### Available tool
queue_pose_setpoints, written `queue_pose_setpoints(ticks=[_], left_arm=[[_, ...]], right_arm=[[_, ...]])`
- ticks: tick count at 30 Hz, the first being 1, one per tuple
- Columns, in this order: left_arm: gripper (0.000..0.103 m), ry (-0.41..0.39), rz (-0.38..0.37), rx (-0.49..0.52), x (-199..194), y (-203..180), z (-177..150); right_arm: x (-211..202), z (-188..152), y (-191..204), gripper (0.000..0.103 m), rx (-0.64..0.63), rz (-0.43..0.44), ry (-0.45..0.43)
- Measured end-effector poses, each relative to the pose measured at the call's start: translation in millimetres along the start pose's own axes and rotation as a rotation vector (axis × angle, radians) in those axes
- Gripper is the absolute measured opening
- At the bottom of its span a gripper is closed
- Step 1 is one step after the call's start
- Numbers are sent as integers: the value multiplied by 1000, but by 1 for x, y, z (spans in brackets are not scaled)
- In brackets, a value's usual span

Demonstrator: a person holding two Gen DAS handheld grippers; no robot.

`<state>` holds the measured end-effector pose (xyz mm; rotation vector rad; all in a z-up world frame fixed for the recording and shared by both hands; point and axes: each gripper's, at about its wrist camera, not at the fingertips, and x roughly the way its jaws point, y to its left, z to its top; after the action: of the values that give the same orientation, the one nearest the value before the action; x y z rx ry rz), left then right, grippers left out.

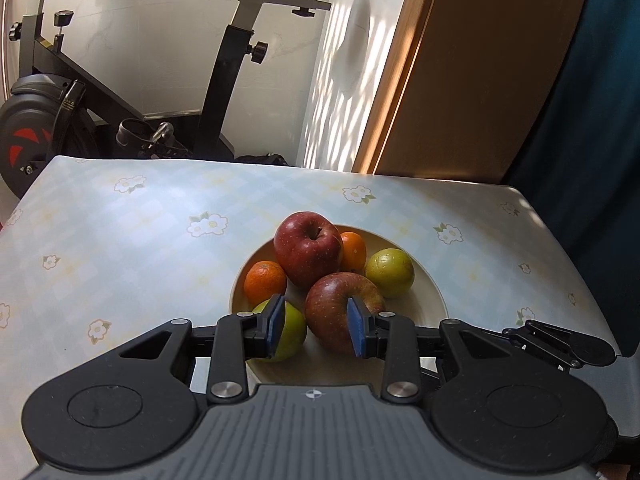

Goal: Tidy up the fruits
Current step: 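Open the right gripper to set the red apple on the plate, then move the right tool to the large yellow grapefruit and close on it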

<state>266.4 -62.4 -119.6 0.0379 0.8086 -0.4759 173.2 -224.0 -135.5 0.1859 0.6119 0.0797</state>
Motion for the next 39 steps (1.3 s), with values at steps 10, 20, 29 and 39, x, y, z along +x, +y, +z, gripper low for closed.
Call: queue_pose_setpoints(ticks=[10, 20, 29, 39], left_arm=[[36, -141, 112, -51, -76, 9, -45], [36, -141, 142, -68, -120, 15, -83], [36, -117, 154, -72, -130, 14, -109], [48, -3, 66, -98, -118, 23, -116]], right_arm=[[-55, -37, 6, 56, 59, -53, -70], [-72, -54, 47, 55, -13, 9, -13], [-88, -61, 67, 55, -71, 14, 1], [-88, -63, 76, 55, -103, 37, 36]])
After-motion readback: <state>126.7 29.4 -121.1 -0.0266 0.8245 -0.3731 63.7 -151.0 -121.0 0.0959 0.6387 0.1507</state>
